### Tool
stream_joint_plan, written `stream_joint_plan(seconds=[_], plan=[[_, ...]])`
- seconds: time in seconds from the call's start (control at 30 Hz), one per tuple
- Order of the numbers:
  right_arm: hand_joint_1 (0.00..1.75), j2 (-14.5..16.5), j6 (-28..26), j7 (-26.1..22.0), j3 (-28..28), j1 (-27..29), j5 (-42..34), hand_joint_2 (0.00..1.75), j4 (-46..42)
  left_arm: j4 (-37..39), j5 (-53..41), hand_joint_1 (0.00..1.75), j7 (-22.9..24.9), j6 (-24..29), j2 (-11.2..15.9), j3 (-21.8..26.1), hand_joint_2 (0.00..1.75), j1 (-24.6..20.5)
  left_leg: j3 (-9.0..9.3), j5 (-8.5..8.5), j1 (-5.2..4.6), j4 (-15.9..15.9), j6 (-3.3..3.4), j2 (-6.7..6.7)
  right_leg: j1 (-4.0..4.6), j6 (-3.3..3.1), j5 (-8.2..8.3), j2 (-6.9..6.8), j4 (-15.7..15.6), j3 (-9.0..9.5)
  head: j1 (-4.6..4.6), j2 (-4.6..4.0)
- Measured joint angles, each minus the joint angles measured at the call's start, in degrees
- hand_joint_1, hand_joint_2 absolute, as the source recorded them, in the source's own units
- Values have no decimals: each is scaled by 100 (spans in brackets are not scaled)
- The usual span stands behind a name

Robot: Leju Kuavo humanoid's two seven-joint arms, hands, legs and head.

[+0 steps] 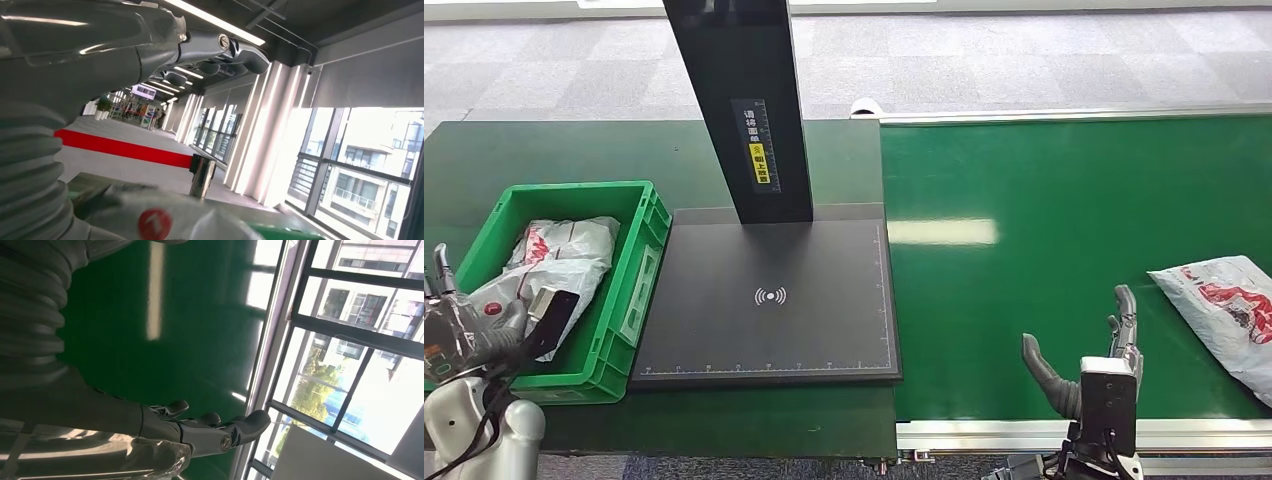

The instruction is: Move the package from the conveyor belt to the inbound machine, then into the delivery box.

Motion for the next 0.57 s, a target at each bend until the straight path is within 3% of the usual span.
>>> stream_joint_plan(seconds=[0.33,0.4,0.53,0.57], plan=[[0,0,-42,2,0,2,-42,175,0,-906,-78,0,-479,15,-343,351,175,94,-3,-3,0,0,1,2,1,1,-1,0,0,-5,0,0],[0,0,-60,2,1,2,-60,175,1,-1160,42,0,-878,15,-477,493,175,93,-4,-3,1,0,1,3,1,1,-1,1,0,-6,1,0],[0,-2,-113,-4,4,-2,-101,175,14,-1730,659,0,-2434,17,-932,1003,175,-29,-6,-4,-1,1,2,3,-1,2,-2,1,0,-7,2,0],[0,-2,-119,-6,5,-4,-104,175,17,-1793,756,0,-2641,17,-994,1081,175,-54,-6,-5,-2,2,3,2,-2,2,-2,1,0,-6,2,0]])
